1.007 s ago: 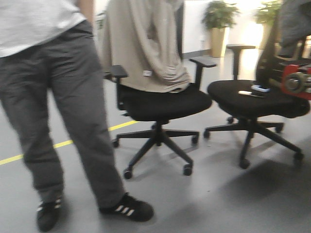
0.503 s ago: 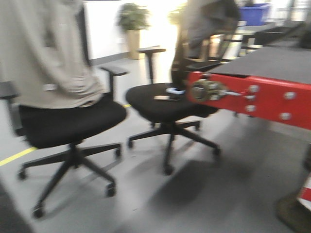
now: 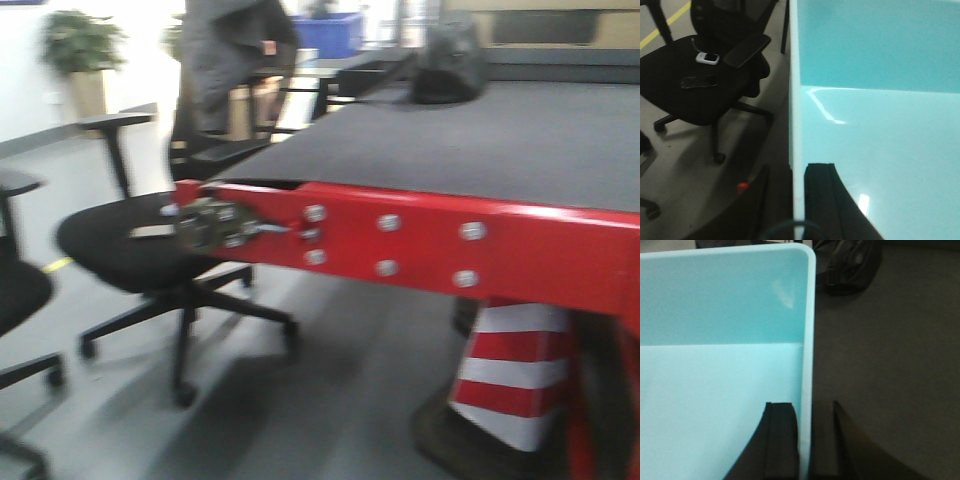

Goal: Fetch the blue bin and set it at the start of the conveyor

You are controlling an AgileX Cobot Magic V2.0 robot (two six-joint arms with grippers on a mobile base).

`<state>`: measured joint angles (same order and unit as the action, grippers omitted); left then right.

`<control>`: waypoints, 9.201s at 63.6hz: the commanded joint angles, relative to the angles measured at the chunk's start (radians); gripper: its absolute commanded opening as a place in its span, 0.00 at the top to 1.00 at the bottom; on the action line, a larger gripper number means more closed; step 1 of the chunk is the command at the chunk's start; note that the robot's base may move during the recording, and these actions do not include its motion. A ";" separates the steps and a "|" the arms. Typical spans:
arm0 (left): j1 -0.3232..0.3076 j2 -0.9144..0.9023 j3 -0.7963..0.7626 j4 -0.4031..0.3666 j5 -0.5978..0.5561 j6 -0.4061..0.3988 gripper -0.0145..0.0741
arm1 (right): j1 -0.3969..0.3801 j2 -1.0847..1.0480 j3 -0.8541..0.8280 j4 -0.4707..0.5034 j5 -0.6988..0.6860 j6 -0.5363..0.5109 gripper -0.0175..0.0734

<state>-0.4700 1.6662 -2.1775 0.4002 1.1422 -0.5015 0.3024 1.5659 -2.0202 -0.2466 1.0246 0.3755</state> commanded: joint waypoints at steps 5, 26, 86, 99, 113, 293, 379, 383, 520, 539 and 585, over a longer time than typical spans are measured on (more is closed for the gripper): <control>-0.005 -0.015 -0.011 0.015 -0.040 -0.004 0.96 | 0.000 -0.010 -0.013 -0.013 -0.038 -0.008 0.98; -0.005 -0.015 -0.011 0.017 -0.040 -0.004 0.96 | 0.000 -0.010 -0.013 -0.013 -0.038 -0.008 0.98; -0.005 -0.015 -0.011 0.017 -0.040 -0.004 0.96 | 0.000 -0.010 -0.013 -0.011 -0.038 -0.008 0.98; -0.005 -0.015 -0.011 0.017 -0.040 -0.004 0.96 | 0.000 -0.010 -0.013 0.019 0.028 -0.008 0.98; -0.005 -0.015 -0.011 0.017 -0.040 -0.004 0.96 | 0.000 -0.010 -0.013 0.034 0.085 -0.008 0.98; 0.057 0.133 0.728 0.030 -0.525 -0.250 0.41 | -0.022 0.183 0.673 -0.057 -0.541 0.279 0.50; 0.026 -0.769 1.487 -0.237 -1.057 -0.002 0.96 | -0.020 -0.619 1.353 -0.094 -1.080 0.094 0.99; 0.028 -0.824 1.489 -0.237 -1.008 -0.002 0.96 | -0.020 -0.679 1.363 -0.094 -1.048 0.094 0.99; 0.028 -1.087 1.489 -0.233 -0.960 -0.002 0.96 | -0.353 -1.566 2.020 0.313 -1.035 -0.488 0.99; 0.028 -1.087 1.489 -0.233 -0.960 -0.002 0.96 | -0.353 -1.566 2.020 0.313 -1.035 -0.488 0.99; 0.136 -1.142 1.548 -0.060 -0.938 0.046 0.96 | -0.353 -1.566 2.020 0.313 -1.035 -0.488 0.99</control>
<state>-0.3959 0.5527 -0.6651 0.3537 0.2212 -0.4946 -0.0447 0.0048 0.0000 0.0642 0.0000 -0.1138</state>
